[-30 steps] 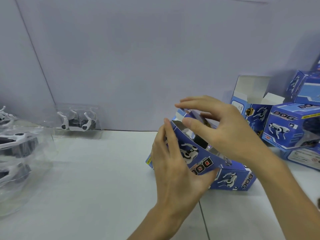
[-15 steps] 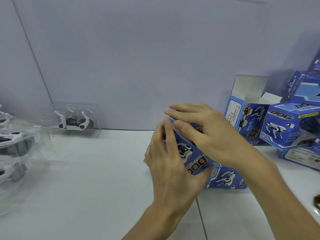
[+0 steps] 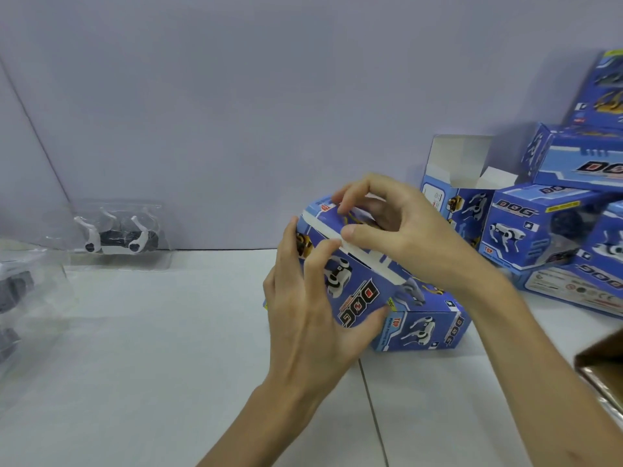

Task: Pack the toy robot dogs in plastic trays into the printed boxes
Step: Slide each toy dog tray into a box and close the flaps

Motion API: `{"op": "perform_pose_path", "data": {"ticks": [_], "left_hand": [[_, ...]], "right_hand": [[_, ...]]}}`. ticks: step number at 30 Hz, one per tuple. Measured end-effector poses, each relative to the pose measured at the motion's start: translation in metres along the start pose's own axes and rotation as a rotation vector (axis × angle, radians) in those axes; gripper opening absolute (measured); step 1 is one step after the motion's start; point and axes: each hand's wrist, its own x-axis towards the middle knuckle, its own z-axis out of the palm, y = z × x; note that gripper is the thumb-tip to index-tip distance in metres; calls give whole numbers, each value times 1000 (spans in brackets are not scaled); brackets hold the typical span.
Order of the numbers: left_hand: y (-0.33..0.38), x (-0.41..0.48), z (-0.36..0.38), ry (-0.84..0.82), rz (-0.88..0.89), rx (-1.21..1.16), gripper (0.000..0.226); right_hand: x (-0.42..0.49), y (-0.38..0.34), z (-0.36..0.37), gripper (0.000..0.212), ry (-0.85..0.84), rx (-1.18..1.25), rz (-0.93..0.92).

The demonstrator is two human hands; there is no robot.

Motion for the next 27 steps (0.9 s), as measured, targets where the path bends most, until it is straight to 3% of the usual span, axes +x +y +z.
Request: {"op": "perform_pose_path", "data": {"ticks": [2, 5, 11, 19, 27], "left_hand": [[-1, 2, -1, 4, -3, -8, 86], [-5, 6, -5, 1, -24, -11, 90], [-14, 20, -18, -56, -7, 40, 87], [-17, 23, -20, -97, -20, -92, 81], [-27, 27, -27, -34, 76, -69, 66]], "right_hand": [[2, 3, -2, 5, 36, -106, -33], [1, 6, -3, 4, 33, -117, -34], [-1, 10, -7, 35, -79, -177, -23], [1, 20, 2, 23, 67, -157, -104], [3, 25, 7, 23, 78, -163, -179]]}}
